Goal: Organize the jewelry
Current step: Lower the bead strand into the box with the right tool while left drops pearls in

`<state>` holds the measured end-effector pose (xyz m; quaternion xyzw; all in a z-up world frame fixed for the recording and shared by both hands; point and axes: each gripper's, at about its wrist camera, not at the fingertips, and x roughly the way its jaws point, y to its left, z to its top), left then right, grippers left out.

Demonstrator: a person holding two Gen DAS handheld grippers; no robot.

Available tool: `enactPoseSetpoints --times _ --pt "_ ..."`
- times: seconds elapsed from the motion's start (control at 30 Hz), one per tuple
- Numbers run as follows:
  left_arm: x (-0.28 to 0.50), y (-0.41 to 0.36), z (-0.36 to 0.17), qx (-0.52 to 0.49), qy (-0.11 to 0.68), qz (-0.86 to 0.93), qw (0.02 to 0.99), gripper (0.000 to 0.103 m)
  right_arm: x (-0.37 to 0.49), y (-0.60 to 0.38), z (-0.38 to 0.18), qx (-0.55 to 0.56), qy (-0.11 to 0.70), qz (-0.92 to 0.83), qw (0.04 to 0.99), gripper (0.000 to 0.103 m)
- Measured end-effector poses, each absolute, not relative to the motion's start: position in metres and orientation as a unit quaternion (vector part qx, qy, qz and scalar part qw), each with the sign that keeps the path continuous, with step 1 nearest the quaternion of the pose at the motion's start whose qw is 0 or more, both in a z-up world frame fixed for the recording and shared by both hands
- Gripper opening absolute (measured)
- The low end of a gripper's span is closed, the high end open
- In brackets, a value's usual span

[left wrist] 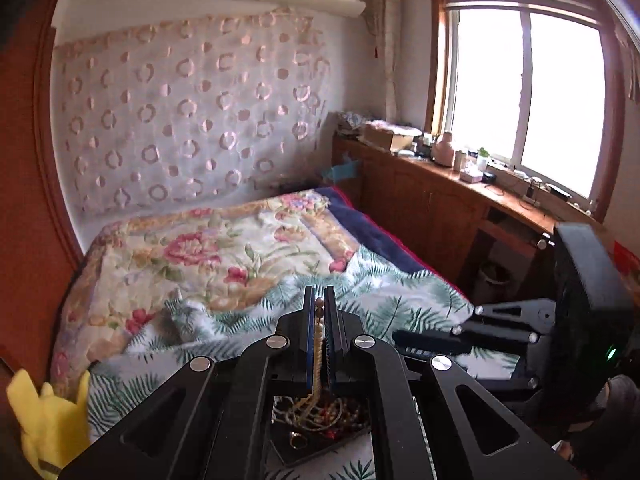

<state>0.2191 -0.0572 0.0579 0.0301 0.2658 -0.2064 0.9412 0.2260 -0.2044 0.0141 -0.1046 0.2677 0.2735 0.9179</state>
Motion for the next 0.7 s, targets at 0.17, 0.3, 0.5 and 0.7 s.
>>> enactPoseSetpoints --times 0.17,0.3,0.5,0.7 --pt "0.233 -0.053 0.018 0.029 0.296 -0.207 0.932 0.004 0.24 -0.198 -0.004 -0.1 0.281 0.278 0.913 0.015" --pt "0.238 -0.05 -0.009 0.03 0.312 -0.203 0.928 0.004 0.251 -0.194 -0.027 -0.096 0.299 0.277 0.908 0.015" --pt "0.244 -0.049 -0.028 0.033 0.321 -0.198 0.925 0.004 0.263 -0.189 -0.046 -0.084 0.317 0.28 0.902 0.015" --pt "0.247 -0.047 -0.036 0.039 0.326 -0.193 0.925 0.004 0.265 -0.19 -0.05 -0.072 0.322 0.283 0.901 0.015"
